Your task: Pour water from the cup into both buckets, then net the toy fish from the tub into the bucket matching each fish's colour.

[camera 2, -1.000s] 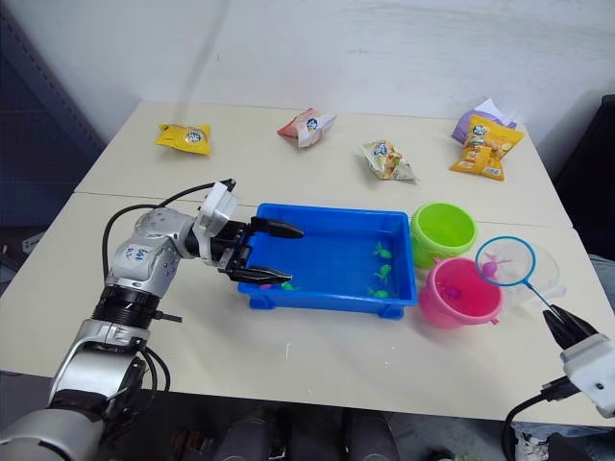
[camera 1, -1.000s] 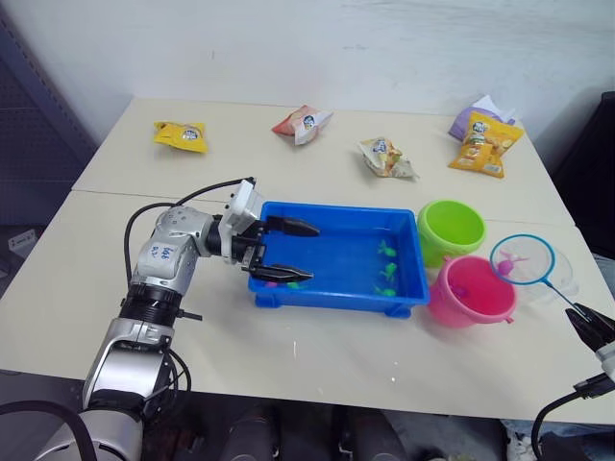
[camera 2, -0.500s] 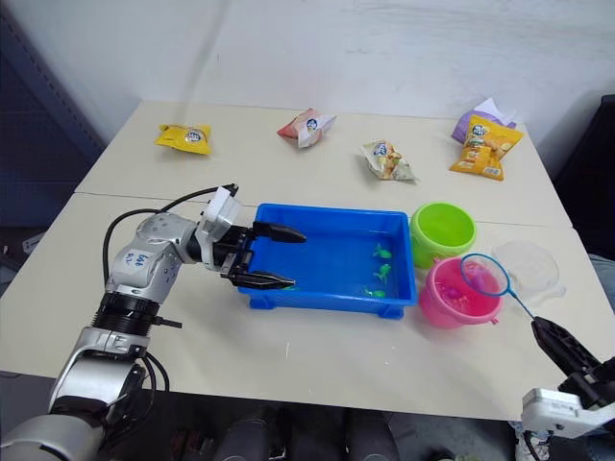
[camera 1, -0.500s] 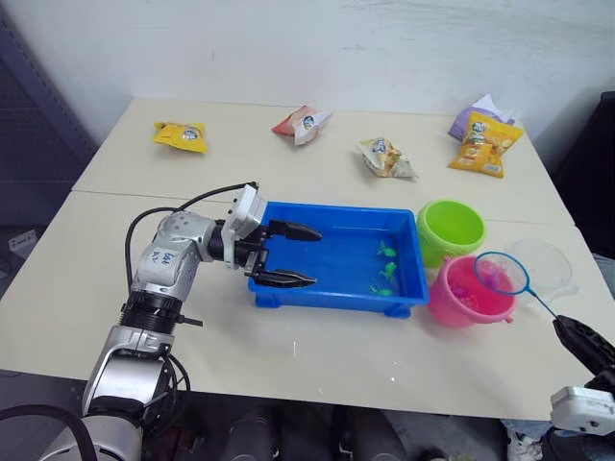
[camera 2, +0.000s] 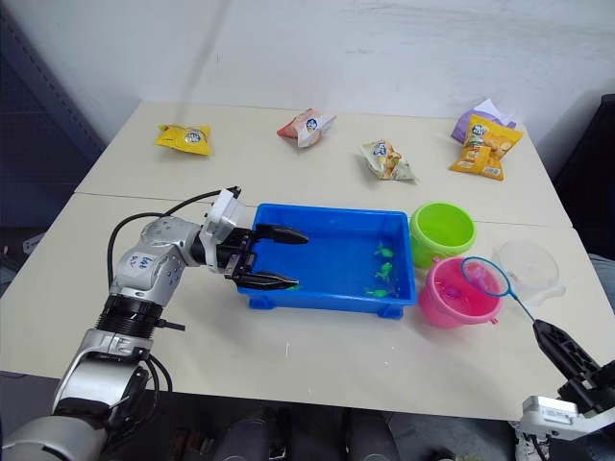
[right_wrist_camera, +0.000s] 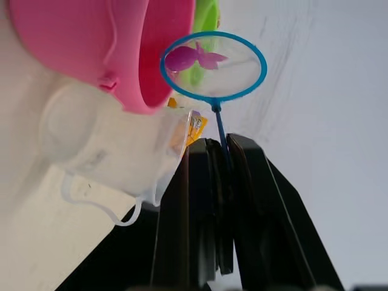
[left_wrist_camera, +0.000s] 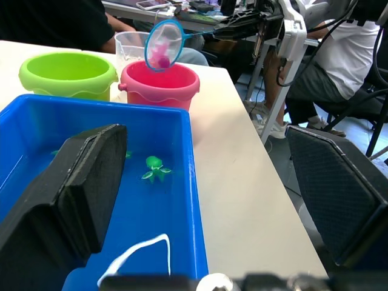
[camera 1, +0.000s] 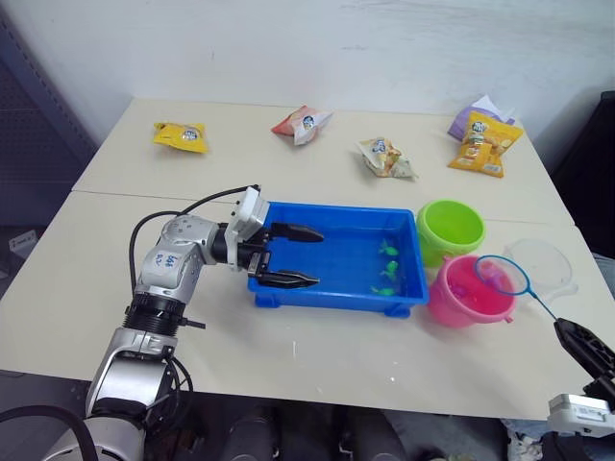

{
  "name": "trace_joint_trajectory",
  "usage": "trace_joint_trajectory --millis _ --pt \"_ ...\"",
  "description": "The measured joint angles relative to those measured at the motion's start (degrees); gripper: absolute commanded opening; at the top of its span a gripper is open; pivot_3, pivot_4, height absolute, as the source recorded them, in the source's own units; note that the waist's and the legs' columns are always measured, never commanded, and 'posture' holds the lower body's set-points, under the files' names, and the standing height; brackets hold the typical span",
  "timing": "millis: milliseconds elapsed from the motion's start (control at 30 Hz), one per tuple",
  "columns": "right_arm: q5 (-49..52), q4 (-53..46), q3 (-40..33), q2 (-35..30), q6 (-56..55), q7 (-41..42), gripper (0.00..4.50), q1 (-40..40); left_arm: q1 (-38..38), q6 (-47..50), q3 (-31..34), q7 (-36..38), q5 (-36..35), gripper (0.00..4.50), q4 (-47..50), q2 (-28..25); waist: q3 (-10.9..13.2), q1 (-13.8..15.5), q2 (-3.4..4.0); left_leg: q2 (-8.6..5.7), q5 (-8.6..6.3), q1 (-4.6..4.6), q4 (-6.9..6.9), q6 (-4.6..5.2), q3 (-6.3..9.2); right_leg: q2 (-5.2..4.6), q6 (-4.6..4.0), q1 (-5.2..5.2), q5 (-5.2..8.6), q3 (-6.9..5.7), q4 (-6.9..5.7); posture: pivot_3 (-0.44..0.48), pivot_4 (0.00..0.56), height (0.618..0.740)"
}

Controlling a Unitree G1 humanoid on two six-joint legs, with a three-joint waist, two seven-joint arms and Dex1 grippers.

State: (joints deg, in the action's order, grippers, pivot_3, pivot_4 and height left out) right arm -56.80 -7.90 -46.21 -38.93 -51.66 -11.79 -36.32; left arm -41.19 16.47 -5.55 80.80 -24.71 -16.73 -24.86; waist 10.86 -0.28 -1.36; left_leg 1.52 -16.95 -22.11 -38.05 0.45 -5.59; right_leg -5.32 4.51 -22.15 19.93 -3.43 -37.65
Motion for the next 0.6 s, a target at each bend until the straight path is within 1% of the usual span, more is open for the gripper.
trace_joint_trajectory --millis 67,167,267,367,467,533,600 --pt "0.07 -0.75 0.28 -0.04 1.1 -0.26 0.0 -0.97 0.0 -0.09 0.0 0.0 0.0 4.48 0.0 0.01 0.0 0.0 0.0 0.0 0.0 0.0 0.0 0.0 0.0 0.0 0.0 0.0 0.0 0.0 0.0 0.0 0.15 0.738" --pt "0.11 -1.15 2.68 0.34 1.72 -0.72 0.0 -2.78 0.0 -0.09 -0.01 0.02 0.01 4.48 -0.01 0.02 0.0 0.02 0.0 0.01 0.0 0.0 0.01 0.0 0.01 0.01 0.0 0.0 0.0 0.0 0.0 0.0 0.15 0.738" --pt "1.35 -1.19 2.15 0.51 3.46 -1.5 0.0 -2.81 0.0 -0.12 -0.01 -0.03 0.01 4.48 -0.01 0.04 0.0 -0.11 0.01 0.0 0.0 0.03 0.0 0.0 -0.03 0.0 0.0 0.01 0.0 0.04 -0.01 0.0 0.15 0.738" --pt "4.33 -1.27 1.65 -1.18 4.02 -1.19 0.0 -2.86 0.01 -0.18 0.0 -0.08 0.01 4.48 -0.01 0.05 0.0 -0.17 0.01 0.02 0.0 0.05 0.01 0.0 -0.03 0.02 0.0 0.02 0.0 0.04 -0.01 0.0 0.15 0.738" --pt "16.75 -1.49 5.42 -4.14 3.21 4.19 0.0 -3.37 0.26 -0.48 0.07 -0.15 0.04 4.48 0.0 -0.13 0.0 -0.34 0.01 0.02 0.0 0.08 0.01 0.01 -0.01 0.02 0.0 0.06 0.0 0.03 -0.02 0.0 0.15 0.738" --pt "29.63 -2.99 9.9 -6.79 4.49 10.19 0.0 -3.48 1.08 -0.95 0.5 -0.37 0.07 4.48 -0.05 -0.88 0.0 -0.8 0.0 0.04 -0.01 0.16 0.01 0.02 0.01 0.02 0.0 0.17 0.0 0.03 -0.01 0.0 0.15 0.738" --pt "44.66 -6.65 15.24 -10.01 9.23 17.21 0.0 -2.25 1.78 -1.2 1.23 -0.65 0.07 4.48 -0.76 -2.51 0.05 -1.53 -0.06 0.1 -0.03 0.49 0.06 0.05 0.05 0.03 0.0 0.52 0.0 0.01 0.03 0.0 0.15 0.738"
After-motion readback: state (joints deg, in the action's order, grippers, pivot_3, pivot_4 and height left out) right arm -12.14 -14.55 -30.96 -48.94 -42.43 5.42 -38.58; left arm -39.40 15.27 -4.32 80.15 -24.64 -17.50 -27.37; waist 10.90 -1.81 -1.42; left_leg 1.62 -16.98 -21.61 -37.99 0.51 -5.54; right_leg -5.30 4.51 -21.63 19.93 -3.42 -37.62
